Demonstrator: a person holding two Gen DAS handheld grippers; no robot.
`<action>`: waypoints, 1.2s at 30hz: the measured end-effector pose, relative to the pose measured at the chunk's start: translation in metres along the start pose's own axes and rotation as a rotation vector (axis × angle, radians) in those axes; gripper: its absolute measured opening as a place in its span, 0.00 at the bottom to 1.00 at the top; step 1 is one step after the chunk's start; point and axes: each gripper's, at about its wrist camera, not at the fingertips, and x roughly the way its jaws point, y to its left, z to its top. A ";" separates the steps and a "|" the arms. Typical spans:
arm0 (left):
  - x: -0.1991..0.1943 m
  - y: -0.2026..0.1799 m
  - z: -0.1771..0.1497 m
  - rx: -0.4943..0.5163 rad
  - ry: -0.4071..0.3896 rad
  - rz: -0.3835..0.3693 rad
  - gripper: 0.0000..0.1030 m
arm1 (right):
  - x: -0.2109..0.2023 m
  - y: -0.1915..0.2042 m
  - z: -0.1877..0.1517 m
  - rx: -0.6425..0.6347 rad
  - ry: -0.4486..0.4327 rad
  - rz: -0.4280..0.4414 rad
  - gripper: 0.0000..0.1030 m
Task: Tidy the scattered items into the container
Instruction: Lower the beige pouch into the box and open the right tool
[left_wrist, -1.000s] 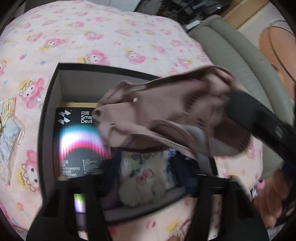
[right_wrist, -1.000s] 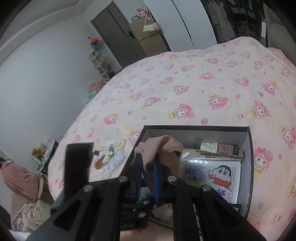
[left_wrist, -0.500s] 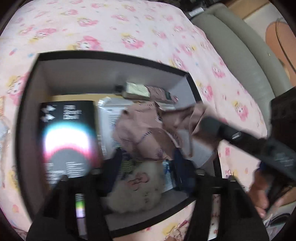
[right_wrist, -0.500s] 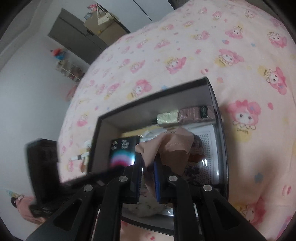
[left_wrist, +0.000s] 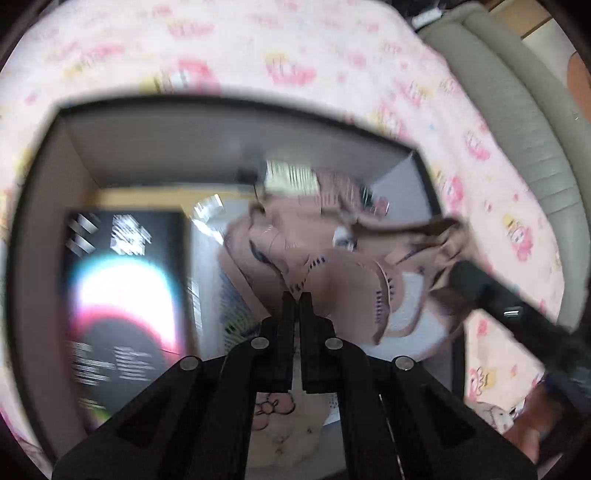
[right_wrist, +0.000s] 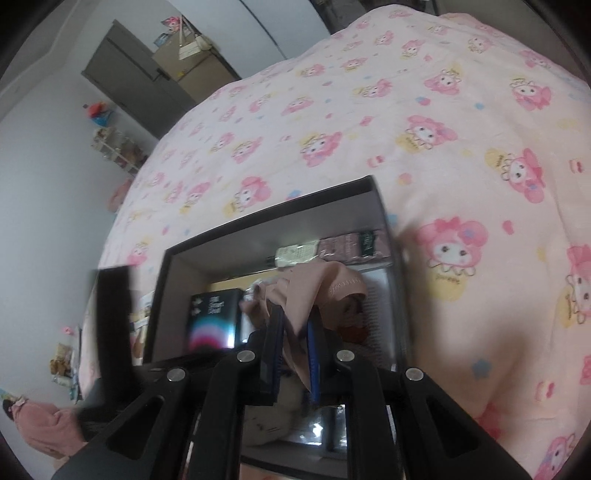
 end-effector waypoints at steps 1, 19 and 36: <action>-0.012 0.001 0.003 0.003 -0.039 0.013 0.00 | 0.000 0.000 0.000 -0.002 -0.003 -0.018 0.10; -0.021 0.039 -0.012 -0.063 -0.040 0.039 0.27 | 0.021 0.013 0.003 -0.125 0.022 -0.080 0.13; 0.005 0.034 -0.010 -0.060 0.089 0.054 0.26 | 0.067 -0.005 -0.004 -0.046 0.193 -0.181 0.13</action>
